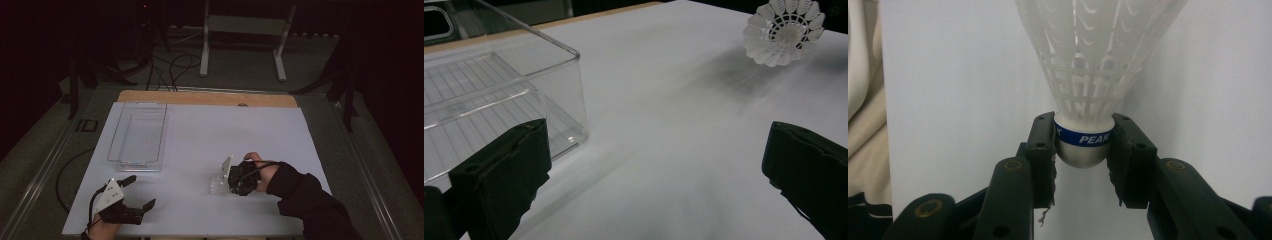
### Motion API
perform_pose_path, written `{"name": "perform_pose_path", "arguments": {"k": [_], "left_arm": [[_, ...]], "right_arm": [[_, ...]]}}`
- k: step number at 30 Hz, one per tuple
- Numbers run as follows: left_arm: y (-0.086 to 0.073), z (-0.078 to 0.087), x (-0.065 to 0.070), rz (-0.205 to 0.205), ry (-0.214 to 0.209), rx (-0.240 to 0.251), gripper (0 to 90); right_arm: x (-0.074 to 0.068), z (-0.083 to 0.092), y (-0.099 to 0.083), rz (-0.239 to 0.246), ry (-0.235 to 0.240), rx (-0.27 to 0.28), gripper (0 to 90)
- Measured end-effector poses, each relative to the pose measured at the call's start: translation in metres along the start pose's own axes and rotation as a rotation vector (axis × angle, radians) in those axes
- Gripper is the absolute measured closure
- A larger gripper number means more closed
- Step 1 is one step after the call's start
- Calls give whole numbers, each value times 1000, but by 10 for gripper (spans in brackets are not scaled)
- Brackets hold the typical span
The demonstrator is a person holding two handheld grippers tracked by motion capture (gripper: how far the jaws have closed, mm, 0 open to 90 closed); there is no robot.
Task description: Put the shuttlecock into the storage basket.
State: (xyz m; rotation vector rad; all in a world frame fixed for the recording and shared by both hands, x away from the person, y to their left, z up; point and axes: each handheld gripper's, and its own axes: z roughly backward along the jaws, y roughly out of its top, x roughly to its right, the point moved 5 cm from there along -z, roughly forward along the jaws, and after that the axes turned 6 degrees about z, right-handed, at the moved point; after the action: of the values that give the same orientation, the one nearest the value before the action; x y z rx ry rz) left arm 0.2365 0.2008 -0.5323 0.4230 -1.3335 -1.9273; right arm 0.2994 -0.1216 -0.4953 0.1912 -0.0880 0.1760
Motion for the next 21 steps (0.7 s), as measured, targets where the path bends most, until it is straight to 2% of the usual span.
{"name": "perform_pose_path", "arguments": {"k": [2,7,10,12,14,17,21], "left_arm": [[0,-1,0,7,-3,-7,2],[3,0,0,0,4,-22,2],[6,-1,-1,34,2,-53,2],[6,-2,-2,33,9,-76,2],[7,-4,-2,34,21,-109,2],[13,-4,-1,55,16,-139,2],[24,-2,-3,44,32,-147,2]], "right_arm": [[0,1,1,27,-26,-1,658],[-2,3,5,46,-34,22,658],[-3,6,6,58,-43,30,658],[-3,9,7,62,-52,33,658],[-4,11,8,69,-50,39,658],[-5,14,9,70,-45,43,658],[-7,17,9,66,-34,47,658]]}}
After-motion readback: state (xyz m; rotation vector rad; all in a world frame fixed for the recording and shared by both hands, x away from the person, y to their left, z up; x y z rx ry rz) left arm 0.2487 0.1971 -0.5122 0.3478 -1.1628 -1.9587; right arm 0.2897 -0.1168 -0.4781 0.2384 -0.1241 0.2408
